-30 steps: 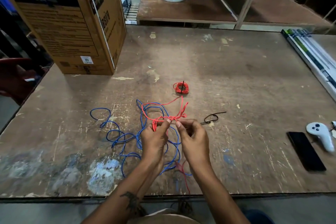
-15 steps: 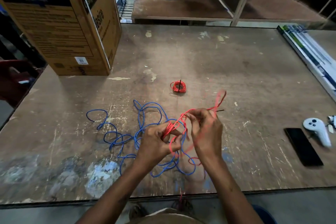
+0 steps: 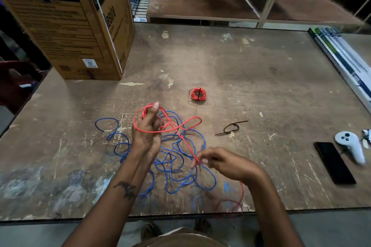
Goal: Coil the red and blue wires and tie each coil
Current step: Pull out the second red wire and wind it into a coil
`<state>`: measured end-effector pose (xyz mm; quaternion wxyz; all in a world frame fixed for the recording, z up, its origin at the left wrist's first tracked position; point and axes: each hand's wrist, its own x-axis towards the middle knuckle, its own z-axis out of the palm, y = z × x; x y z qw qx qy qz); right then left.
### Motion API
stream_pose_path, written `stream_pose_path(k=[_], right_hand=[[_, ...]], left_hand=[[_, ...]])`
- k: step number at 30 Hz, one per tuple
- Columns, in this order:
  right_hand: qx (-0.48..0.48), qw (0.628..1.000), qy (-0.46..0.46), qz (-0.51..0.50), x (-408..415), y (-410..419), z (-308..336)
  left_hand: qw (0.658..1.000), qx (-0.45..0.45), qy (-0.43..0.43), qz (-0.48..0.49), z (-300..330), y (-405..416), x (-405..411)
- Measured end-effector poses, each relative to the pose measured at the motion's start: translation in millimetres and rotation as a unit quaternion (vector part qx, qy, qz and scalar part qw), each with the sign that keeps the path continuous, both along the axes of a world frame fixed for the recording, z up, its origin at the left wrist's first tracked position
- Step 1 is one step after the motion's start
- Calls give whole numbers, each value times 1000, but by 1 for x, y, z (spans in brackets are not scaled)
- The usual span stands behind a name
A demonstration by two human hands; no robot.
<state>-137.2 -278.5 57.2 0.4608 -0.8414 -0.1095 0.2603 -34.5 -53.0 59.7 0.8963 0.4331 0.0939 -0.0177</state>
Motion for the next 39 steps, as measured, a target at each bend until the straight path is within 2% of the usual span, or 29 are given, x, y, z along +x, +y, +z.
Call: stream_pose_path(k=[3, 6, 8, 10, 12, 13, 17, 22, 25, 30, 34, 37, 39], right_hand=[[118, 990, 75, -13, -5, -7, -3], [247, 953, 141, -108, -10, 3, -21], [362, 901, 184, -154, -21, 24, -39], [487, 819, 250, -173, -34, 46, -54], [540, 775, 272, -184, -44, 65, -60], [539, 774, 268, -196, -46, 70, -63], [479, 821, 195, -241, -41, 72, -60], [420, 850, 52, -313, -22, 73, -43], [368, 862, -10, -348, -13, 82, -27], [327, 873, -59, -357, -7, 96, -5], [400, 850, -66, -337, -10, 103, 9], [474, 792, -54, -381, -12, 109, 18], [481, 764, -79, -422, -13, 110, 17]], left_hand=[[1000, -16, 9, 15, -6, 11, 24], [999, -37, 24, 30, -7, 25, 49], [998, -51, 11, 28, 1, 27, 57], [998, -63, -11, 15, 10, 24, 62], [997, -61, -36, -5, 23, 22, 64], [997, -59, -51, -18, 30, 21, 64], [991, -59, -79, -85, 53, 14, 54], [986, 56, -115, -108, 62, -7, 34], [986, 62, -112, -110, 59, -12, 30], [980, 78, -116, -141, 43, -13, 21], [979, 78, -111, -153, 34, -13, 13], [975, 31, -103, -192, 28, -9, 7], [968, -17, -88, -234, 23, -5, 3]])
